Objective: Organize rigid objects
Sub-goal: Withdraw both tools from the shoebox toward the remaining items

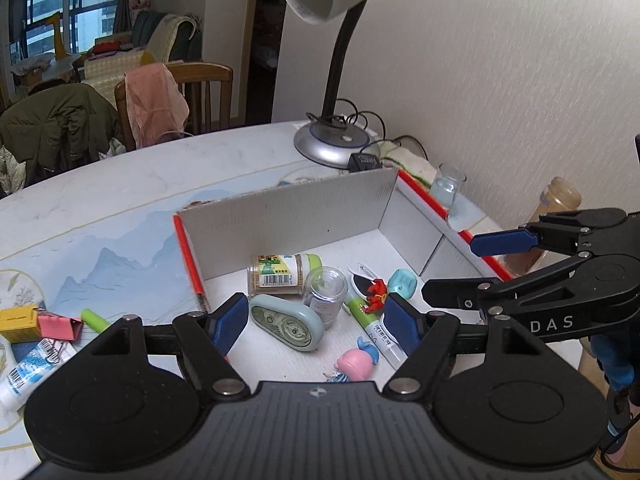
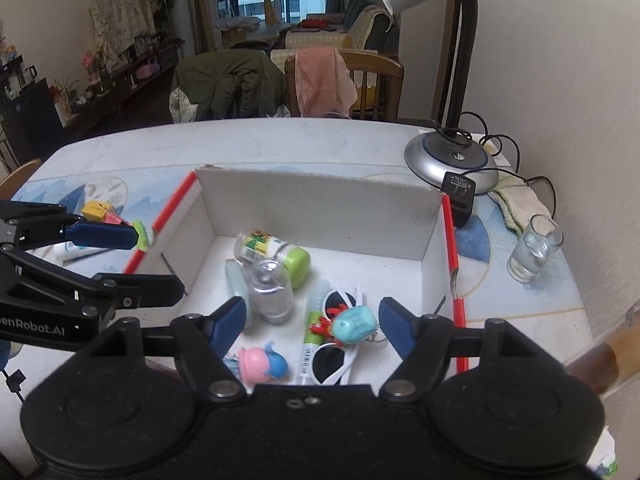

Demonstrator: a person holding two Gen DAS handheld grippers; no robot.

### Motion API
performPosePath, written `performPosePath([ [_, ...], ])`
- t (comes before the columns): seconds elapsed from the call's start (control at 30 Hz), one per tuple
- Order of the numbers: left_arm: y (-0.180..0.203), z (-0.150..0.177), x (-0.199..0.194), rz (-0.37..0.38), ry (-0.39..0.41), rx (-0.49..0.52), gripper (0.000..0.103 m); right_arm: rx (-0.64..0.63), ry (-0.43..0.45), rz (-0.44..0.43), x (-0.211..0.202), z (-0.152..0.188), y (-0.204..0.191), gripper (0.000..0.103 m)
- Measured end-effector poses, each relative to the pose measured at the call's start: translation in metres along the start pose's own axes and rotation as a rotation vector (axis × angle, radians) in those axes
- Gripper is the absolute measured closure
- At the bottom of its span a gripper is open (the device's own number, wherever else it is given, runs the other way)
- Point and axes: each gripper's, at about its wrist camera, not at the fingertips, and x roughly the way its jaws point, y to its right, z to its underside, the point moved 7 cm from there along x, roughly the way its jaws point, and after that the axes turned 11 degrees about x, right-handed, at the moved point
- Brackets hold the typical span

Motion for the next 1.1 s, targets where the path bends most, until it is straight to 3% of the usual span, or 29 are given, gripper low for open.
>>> performPosePath([
  [0.63, -0.060, 0.049, -0.061, -0.055, 0.019, -0.086, 0.024, 0.102, 0.087, -0.021, -0.034, 0.021, -0.060, 0.006],
  [0.7, -0.070, 0.056, -0.068, -0.061, 0.019, -0.098, 0.018, 0.103, 0.085, -0.028, -0.033, 0.025, -0.071, 0.005],
  [0.93, -0.105, 0.079, -0.091, -0.085, 0.031, -0.120, 0.016, 0.093, 0.061, -0.059, -0.026, 0.032, -0.116, 0.005],
  [1.03, -0.120, 0.087, -0.100, -0.091, 0.046, -0.126, 0.001, 0.084, 0.047, -0.073, -0.021, 0.035, -0.136, 0.005],
  [1.1, -0.131, 0.093, -0.106, -0.108, 0.063, -0.129, 0.000, 0.077, 0.041, -0.076, -0.017, 0.036, -0.147, 0.005],
])
